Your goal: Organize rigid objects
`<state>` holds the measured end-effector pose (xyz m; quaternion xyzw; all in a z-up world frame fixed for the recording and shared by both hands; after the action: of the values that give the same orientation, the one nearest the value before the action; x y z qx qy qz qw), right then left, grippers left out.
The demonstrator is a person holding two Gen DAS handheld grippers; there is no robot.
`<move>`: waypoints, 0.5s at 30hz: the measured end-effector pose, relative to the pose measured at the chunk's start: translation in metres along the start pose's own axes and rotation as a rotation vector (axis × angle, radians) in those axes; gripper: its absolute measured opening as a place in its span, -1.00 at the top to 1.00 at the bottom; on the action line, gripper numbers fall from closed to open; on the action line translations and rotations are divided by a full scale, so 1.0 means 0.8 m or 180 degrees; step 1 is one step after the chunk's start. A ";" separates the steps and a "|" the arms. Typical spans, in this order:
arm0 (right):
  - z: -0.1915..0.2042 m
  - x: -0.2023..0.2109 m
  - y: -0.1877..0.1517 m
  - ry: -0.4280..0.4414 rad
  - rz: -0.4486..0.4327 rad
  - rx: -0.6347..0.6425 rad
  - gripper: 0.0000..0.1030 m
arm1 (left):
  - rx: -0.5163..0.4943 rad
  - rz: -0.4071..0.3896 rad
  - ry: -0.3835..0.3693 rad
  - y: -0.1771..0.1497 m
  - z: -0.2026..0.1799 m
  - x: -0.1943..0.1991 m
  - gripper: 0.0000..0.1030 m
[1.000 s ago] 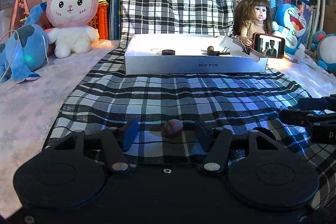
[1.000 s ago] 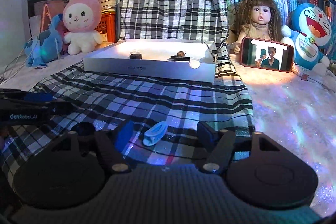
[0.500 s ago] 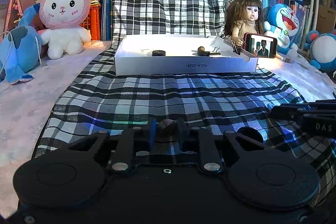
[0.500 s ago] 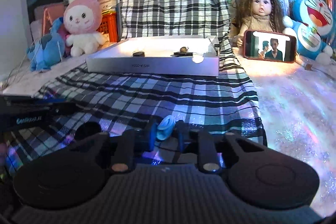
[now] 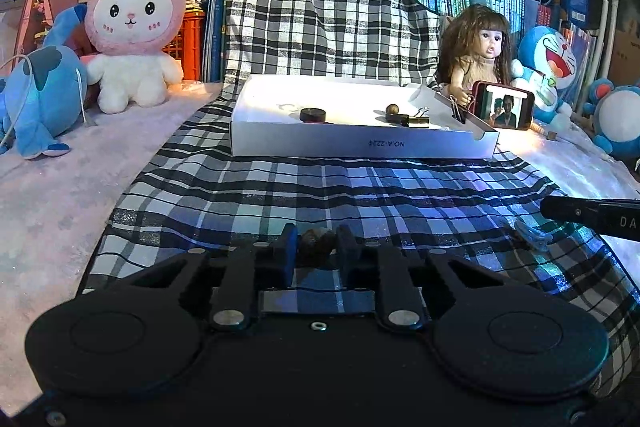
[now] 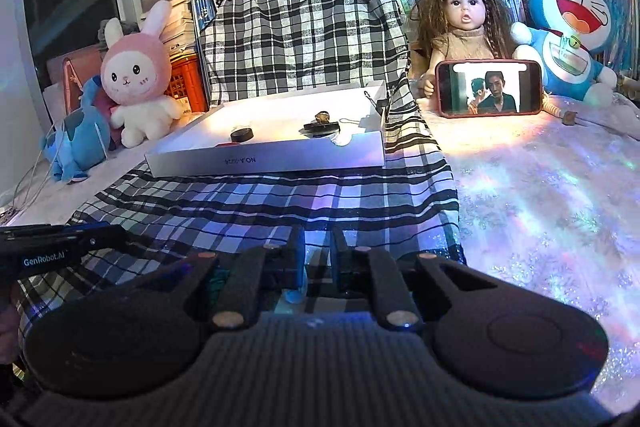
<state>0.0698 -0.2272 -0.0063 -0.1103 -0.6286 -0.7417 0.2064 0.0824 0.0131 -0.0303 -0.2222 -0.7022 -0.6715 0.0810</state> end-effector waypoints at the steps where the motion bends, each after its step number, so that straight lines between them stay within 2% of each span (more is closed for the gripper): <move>1: 0.000 0.001 -0.001 0.0000 0.0002 0.0002 0.67 | -0.0001 0.0004 0.0003 0.000 0.000 0.000 0.62; 8: 0.008 0.006 -0.014 0.0028 0.0047 0.0104 0.54 | -0.0012 0.0036 -0.0011 -0.009 -0.004 0.002 0.62; 9: 0.011 0.007 -0.016 0.0018 0.0045 0.0155 0.48 | -0.0019 0.0038 -0.0012 -0.010 -0.005 0.002 0.62; 10: 0.014 0.008 -0.018 0.0009 0.0048 0.0196 0.21 | -0.0025 0.0038 -0.0013 -0.011 -0.007 0.003 0.62; 15: 0.024 0.009 -0.026 -0.0033 0.0014 0.0356 0.00 | -0.0068 0.0033 -0.0028 -0.016 -0.012 0.007 0.62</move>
<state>0.0521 -0.2067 -0.0181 -0.1037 -0.6699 -0.7044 0.2105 0.0705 0.0046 -0.0389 -0.2296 -0.6942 -0.6776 0.0790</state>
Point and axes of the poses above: each gripper's, at about its wrist camera, not at the fingertips, and x roughly against the way its jaws point, z to its left, y to its top, the point moved 6 cm from there along -x, roughly the way its jaws point, and after that the axes turned 6 degrees about -z, right-handed, at the moved point
